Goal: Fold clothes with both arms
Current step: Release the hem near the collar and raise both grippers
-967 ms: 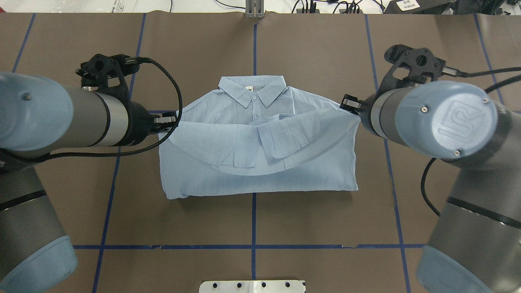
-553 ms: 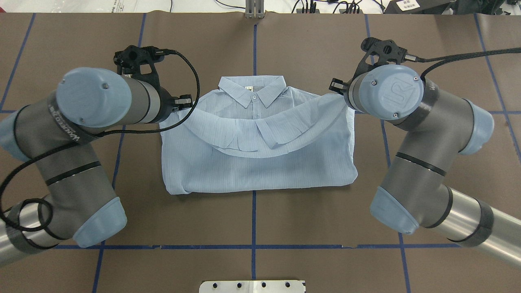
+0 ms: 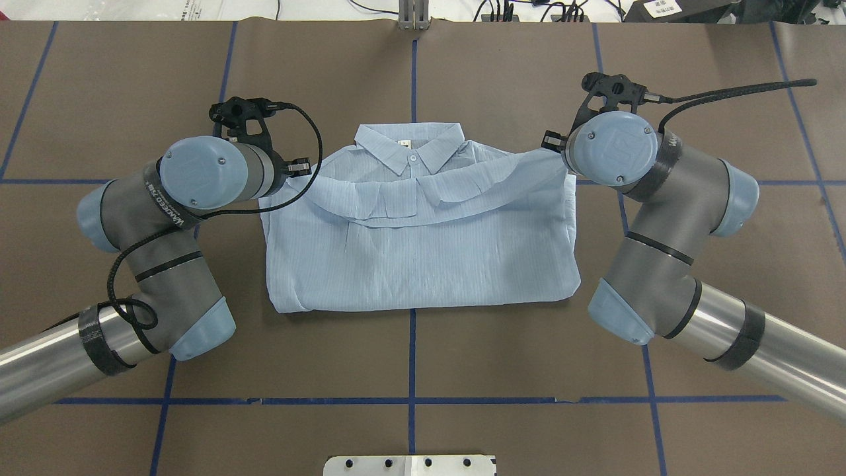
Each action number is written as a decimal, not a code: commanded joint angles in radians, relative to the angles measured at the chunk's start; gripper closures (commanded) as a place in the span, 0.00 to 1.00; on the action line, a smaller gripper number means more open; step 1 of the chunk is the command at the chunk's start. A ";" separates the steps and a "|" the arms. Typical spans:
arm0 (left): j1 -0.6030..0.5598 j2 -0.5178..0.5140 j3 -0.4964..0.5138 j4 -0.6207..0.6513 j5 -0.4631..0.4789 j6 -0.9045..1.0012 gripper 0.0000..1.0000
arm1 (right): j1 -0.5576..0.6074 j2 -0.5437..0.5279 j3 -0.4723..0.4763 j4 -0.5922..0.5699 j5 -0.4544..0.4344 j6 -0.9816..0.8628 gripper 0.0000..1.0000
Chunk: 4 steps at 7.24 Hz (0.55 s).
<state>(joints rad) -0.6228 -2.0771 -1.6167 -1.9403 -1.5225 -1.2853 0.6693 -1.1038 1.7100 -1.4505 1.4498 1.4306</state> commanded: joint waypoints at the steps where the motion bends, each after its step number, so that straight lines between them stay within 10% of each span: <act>1: -0.003 0.002 0.018 -0.023 0.001 0.001 1.00 | -0.002 0.015 -0.015 0.009 -0.002 -0.001 0.66; 2: -0.009 0.002 0.005 -0.023 -0.004 0.082 0.36 | -0.002 0.024 -0.013 0.006 0.001 -0.002 0.01; 3: -0.023 0.011 -0.029 -0.032 -0.014 0.145 0.00 | 0.004 0.036 -0.009 0.004 0.015 -0.065 0.00; 4: -0.035 0.040 -0.102 -0.034 -0.136 0.196 0.00 | 0.031 0.033 0.005 0.006 0.087 -0.144 0.00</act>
<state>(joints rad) -0.6435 -2.0622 -1.6514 -1.9698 -1.5628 -1.1572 0.6783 -1.0739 1.7030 -1.4453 1.4777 1.3662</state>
